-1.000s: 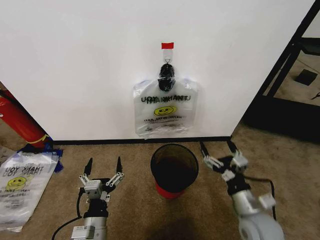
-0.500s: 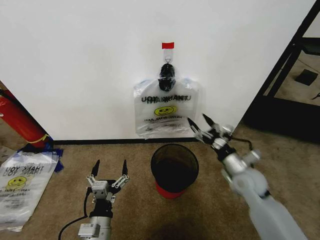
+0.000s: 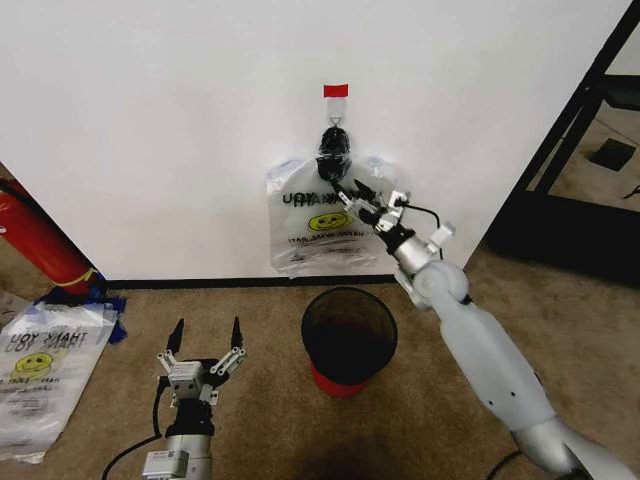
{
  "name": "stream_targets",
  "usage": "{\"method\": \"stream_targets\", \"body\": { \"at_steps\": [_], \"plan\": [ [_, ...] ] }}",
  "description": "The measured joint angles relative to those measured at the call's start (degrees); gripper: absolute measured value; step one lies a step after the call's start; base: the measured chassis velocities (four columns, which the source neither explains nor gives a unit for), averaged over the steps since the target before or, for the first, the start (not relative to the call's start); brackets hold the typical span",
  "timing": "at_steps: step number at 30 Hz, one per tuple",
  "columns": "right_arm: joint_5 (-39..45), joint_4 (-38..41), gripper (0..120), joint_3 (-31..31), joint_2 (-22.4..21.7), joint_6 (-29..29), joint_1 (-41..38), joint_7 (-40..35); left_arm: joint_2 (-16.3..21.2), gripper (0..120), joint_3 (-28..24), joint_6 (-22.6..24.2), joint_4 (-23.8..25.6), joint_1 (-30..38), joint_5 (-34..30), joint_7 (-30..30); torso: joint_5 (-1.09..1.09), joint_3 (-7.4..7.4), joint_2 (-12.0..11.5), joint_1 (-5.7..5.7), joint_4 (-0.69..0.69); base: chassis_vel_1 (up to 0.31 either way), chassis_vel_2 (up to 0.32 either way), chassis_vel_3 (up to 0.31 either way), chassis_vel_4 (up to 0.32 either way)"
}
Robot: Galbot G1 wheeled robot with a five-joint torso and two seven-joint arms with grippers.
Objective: Pick up the garbage bag from the wall and place it over the trash bin.
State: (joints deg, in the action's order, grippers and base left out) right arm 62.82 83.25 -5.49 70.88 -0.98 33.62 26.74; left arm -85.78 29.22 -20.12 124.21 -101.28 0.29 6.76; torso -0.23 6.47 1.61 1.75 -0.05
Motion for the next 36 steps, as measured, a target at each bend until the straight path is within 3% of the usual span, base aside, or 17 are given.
{"method": "stream_targets", "body": {
  "at_steps": [8,21,27,31,33,36],
  "plan": [
    [0.0,-4.2,100,1.3,1.3,0.1,-2.2,-0.4,0.1,100,0.9,0.0,0.3,0.0,-0.4,0.0,0.0,0.0,0.0,-0.01,0.0,0.0,0.0,0.0,0.0],
    [0.5,-4.5,98,1.7,2.8,0.2,-3.3,-0.3,-0.9,100,0.3,-0.3,0.1,-0.1,-0.5,0.1,0.0,0.0,0.0,-0.01,0.01,0.0,0.0,0.0,0.0],
    [1.2,-5.0,79,1.6,2.9,0.5,-3.8,-0.6,-1.2,100,0.1,-0.3,0.0,-0.2,-0.5,0.1,0.0,0.0,0.0,-0.01,0.0,0.0,0.0,0.0,0.0],
    [1.5,-5.1,61,1.3,2.8,0.6,-3.8,-0.6,-1.5,100,0.1,-0.4,-0.1,-0.4,-0.5,0.1,0.0,0.0,0.0,-0.01,0.01,0.0,0.0,0.0,0.0],
    [1.5,-5.1,58,1.2,2.8,0.6,-3.7,-0.6,-1.5,100,-0.1,-0.4,-0.1,-0.5,-0.4,0.1,0.0,0.0,0.0,-0.01,0.01,0.0,0.0,0.0,0.0],
    [1.5,-5.3,43,0.8,3.0,0.7,-3.4,-0.8,-2.0,100,-0.7,-0.6,-0.4,-0.8,-0.1,0.1,0.01,0.0,0.0,-0.01,0.0,0.0,0.0,0.0,0.0]
  ]
}}
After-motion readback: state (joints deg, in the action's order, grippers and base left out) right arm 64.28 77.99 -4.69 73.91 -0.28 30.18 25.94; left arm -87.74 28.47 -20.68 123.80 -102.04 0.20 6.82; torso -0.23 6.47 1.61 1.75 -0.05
